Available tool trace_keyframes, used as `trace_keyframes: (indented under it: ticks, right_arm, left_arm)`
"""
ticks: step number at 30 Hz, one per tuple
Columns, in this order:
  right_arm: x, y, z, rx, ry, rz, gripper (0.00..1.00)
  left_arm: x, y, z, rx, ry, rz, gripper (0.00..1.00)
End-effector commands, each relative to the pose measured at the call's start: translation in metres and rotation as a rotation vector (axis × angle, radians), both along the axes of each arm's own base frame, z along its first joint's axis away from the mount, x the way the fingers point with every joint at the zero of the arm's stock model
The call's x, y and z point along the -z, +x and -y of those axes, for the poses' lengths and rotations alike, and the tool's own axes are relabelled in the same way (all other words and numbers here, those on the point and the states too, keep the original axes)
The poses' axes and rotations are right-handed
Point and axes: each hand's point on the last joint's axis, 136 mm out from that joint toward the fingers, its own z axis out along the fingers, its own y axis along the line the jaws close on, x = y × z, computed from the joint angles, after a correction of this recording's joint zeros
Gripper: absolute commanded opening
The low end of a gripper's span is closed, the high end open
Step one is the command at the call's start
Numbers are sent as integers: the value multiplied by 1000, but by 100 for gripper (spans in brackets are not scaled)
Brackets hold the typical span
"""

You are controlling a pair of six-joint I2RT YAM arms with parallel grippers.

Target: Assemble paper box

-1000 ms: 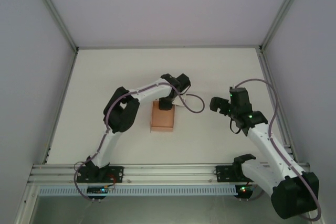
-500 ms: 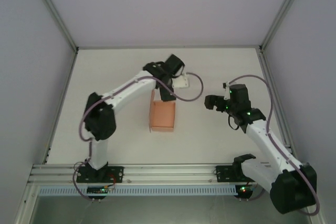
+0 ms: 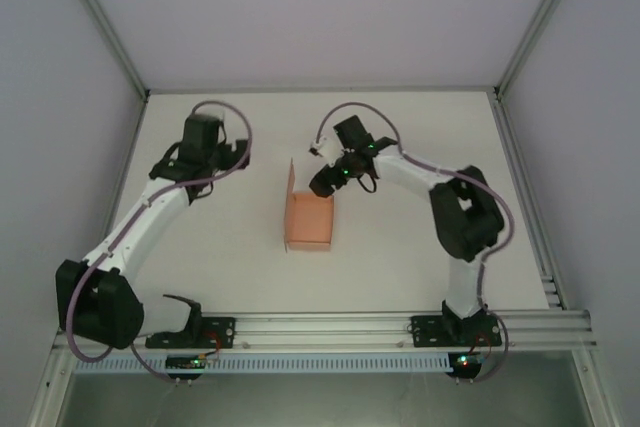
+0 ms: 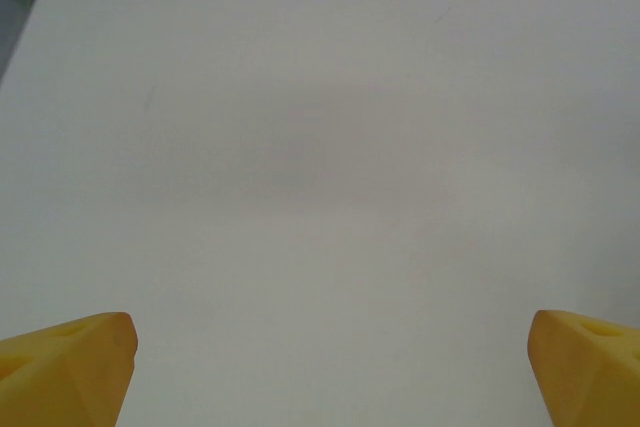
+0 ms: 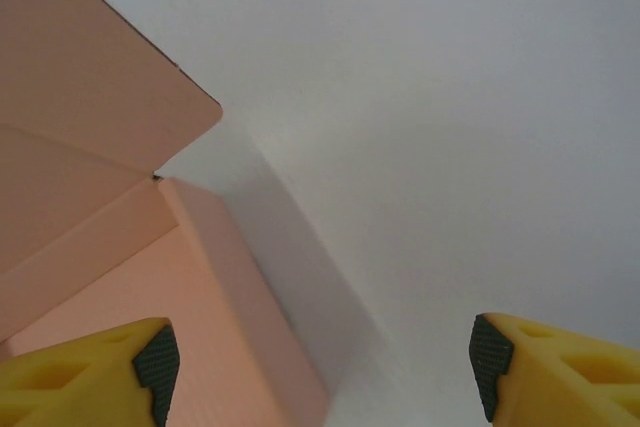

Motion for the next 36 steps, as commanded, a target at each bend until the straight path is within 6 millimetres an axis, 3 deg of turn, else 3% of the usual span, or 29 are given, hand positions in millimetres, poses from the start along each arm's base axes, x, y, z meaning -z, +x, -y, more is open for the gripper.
trace_keyframes:
  ticks: [1, 5, 8, 10, 12, 15, 18, 23, 27, 32, 35, 36]
  right_arm:
    - [19, -24, -13, -138, -22, -90, 74]
    - [36, -19, -17, -84, -45, -116, 62]
    - [43, -8, -10, 28, -85, -87, 40]
    - [43, -4, -2, 116, -102, -61, 34]
    - [41, 4, 16, 295, -129, -17, 30]
    - [40, -1, 51, 586, -193, 19, 29]
    - [42, -31, 82, 853, -277, -11, 27]
    - [46, -91, 96, 1013, -361, -94, 34]
    - [40, -110, 88, 1042, -352, -131, 37]
    - [16, -103, 90, 1004, -308, -66, 45]
    - [-19, -88, 92, 877, -269, 53, 56]
    - [-34, -83, 91, 798, -264, 117, 68]
  left_arm:
    - [21, -20, -28, -193, -123, -25, 99]
    - [29, -26, -40, -230, -151, -26, 99]
    - [29, -24, -38, -221, -161, -24, 99]
    - [30, -21, -38, -224, -160, -26, 99]
    - [31, -18, -37, -224, -163, -28, 100]
    - [35, -14, -35, -228, -168, -38, 99]
    - [39, -9, -33, -223, -173, -52, 100]
    - [44, -1, -24, -186, -189, -71, 100]
    - [43, 3, -15, -138, -215, -62, 100]
    - [33, 3, 10, 37, -244, -17, 100]
    - [0, 4, 33, 200, -247, 68, 100]
    - [-16, 3, 47, 290, -253, 106, 100]
